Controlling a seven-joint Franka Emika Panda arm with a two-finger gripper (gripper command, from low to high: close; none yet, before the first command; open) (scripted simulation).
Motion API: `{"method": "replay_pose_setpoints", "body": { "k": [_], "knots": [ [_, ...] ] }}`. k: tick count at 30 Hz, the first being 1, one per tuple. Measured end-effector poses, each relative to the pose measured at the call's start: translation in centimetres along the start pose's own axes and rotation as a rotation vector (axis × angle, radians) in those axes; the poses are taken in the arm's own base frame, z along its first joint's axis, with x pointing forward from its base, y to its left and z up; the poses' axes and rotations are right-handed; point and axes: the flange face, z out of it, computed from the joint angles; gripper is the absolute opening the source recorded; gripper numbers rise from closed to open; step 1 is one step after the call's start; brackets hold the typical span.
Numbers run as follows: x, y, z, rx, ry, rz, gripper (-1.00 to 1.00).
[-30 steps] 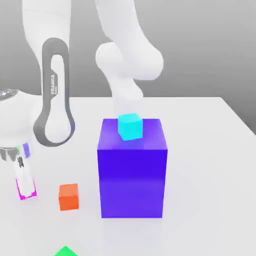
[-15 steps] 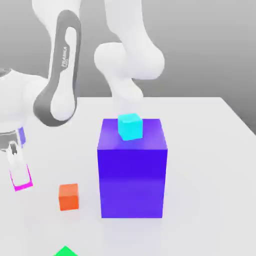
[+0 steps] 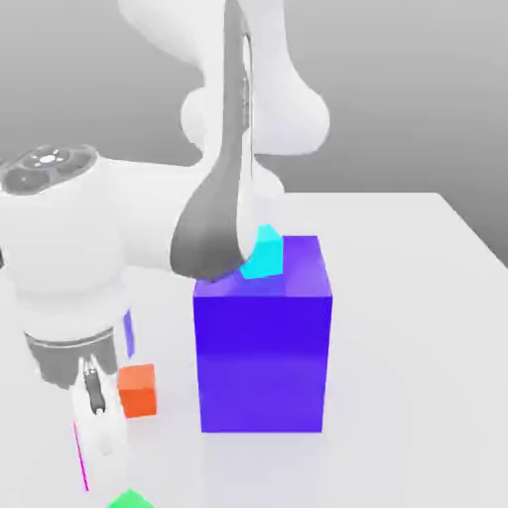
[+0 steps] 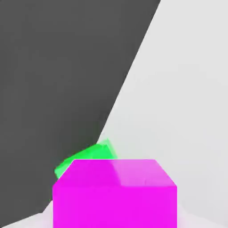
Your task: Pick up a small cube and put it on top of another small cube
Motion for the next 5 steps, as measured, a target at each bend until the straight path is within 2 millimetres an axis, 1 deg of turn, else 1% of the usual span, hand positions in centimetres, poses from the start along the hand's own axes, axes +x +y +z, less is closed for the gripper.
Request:
{"method": "replay_pose_setpoints", "body": {
  "k": [1, 2, 5],
  "knots": [
    [-0.1, 0.0, 1.5, 0.0, 0.0, 0.0, -1.0],
    [-0.2, 0.0, 2.6, 0.0, 0.0, 0.0, 1.0],
    [-0.2, 0.0, 2.6, 0.0, 0.0, 0.0, 1.0]
  ]
}}
